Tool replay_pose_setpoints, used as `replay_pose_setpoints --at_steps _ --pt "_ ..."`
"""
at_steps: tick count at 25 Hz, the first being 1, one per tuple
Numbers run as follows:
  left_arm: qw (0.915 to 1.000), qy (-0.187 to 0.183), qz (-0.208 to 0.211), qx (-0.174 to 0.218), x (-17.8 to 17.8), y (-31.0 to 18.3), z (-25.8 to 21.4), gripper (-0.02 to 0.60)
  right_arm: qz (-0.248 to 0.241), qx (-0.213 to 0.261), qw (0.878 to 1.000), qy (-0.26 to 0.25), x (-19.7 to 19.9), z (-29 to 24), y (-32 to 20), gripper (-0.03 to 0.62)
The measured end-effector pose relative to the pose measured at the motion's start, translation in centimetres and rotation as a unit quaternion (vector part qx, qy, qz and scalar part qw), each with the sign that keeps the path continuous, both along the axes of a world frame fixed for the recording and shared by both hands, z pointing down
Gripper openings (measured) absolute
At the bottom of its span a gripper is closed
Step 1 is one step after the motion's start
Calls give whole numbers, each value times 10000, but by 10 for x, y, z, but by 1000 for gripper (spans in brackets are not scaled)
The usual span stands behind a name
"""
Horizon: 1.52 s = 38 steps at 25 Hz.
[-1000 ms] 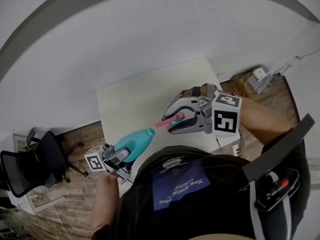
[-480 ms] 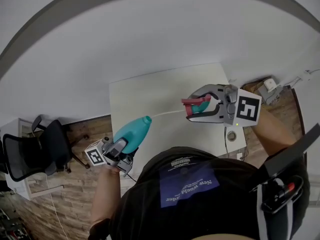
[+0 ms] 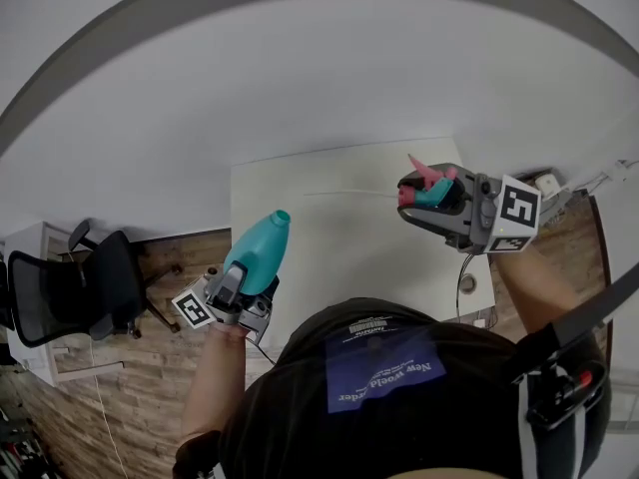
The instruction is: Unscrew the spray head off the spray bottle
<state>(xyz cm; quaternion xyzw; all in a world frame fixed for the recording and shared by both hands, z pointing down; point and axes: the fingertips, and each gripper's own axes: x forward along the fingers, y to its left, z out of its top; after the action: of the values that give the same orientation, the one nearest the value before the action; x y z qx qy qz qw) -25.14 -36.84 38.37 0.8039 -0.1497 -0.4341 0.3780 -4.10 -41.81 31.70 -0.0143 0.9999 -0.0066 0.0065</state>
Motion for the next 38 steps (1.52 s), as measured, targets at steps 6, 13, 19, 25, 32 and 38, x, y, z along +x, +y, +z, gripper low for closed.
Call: replay_pose_setpoints --at_steps 6,13,19,25,32,38 --pt "9975 349 -562 231 -16 -8 -17 500 438 -1151 9868 -1053 13 -2 -19 132" --pt "9927 501 -978 497 -18 -12 -27 500 752 -2057 9539 -2052 23 5 -33 132" --pt "9902 511 -1150 606 -17 -14 -26 500 1236 -2419 9280 -2548 32 21 -45 132" --pt "9893 529 -1204 635 -19 -10 -23 500 1373 -2481 9193 -2729 36 23 -48 132" --pt "9900 520 -1176 573 -13 -10 -20 500 1402 -2431 9216 -2680 35 23 -48 132" --pt "9902 468 -1178 580 -13 -10 -20 500 1412 -2389 9242 -2622 35 23 -49 132"
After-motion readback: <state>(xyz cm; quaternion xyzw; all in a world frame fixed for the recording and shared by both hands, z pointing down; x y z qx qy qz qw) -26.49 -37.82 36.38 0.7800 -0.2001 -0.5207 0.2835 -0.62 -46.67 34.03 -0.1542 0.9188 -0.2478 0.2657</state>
